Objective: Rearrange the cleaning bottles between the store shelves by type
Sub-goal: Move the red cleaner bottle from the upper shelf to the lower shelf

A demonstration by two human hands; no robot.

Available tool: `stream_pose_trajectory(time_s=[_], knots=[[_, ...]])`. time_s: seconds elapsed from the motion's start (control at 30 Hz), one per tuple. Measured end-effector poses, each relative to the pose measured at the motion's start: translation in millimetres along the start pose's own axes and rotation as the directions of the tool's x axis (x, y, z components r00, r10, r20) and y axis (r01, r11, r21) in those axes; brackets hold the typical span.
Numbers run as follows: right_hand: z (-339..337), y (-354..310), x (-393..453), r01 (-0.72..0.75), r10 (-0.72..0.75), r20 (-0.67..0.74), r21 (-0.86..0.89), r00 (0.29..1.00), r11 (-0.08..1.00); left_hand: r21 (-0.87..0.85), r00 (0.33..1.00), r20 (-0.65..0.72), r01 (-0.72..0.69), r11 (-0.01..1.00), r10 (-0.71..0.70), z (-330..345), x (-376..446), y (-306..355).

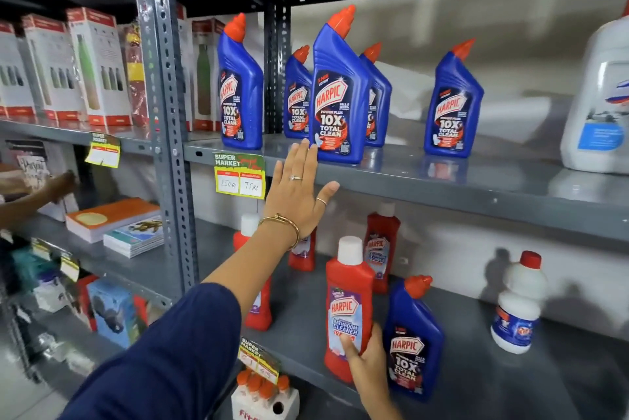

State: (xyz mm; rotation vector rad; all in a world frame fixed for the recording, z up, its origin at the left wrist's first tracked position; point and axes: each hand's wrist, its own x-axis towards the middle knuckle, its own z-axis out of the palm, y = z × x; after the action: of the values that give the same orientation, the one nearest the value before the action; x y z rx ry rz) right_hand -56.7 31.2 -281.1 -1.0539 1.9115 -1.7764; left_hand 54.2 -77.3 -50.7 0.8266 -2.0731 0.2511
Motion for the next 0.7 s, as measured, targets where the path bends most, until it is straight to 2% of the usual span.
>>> stream_pose_trajectory(time_s=[0.1, 0.5, 0.6, 0.7], knots=[[7, 8, 13, -0.049, 0.049, -0.006, -0.027, 0.999, 0.998, -0.017, 1.0, -0.024, -0.014, 1.0, 0.013, 2, 0, 0], [5, 10, 16, -0.086, 0.093, 0.081, -0.082, 0.992, 0.993, 0.017, 0.999, -0.037, 0.002, 1.0, -0.001, 3, 0, 3], [3, 6, 10, -0.031, 0.04, 0.049, -0.161, 0.998, 0.986, 0.012, 1.0, -0.023, -0.001, 1.0, 0.001, 0, -1, 5], [-2, -2, 1, 0.051, -0.065, -0.045, -0.259, 0.997, 0.964, 0.005, 1.0, -0.004, 0.003, 1.0, -0.003, -6, -4, 11]])
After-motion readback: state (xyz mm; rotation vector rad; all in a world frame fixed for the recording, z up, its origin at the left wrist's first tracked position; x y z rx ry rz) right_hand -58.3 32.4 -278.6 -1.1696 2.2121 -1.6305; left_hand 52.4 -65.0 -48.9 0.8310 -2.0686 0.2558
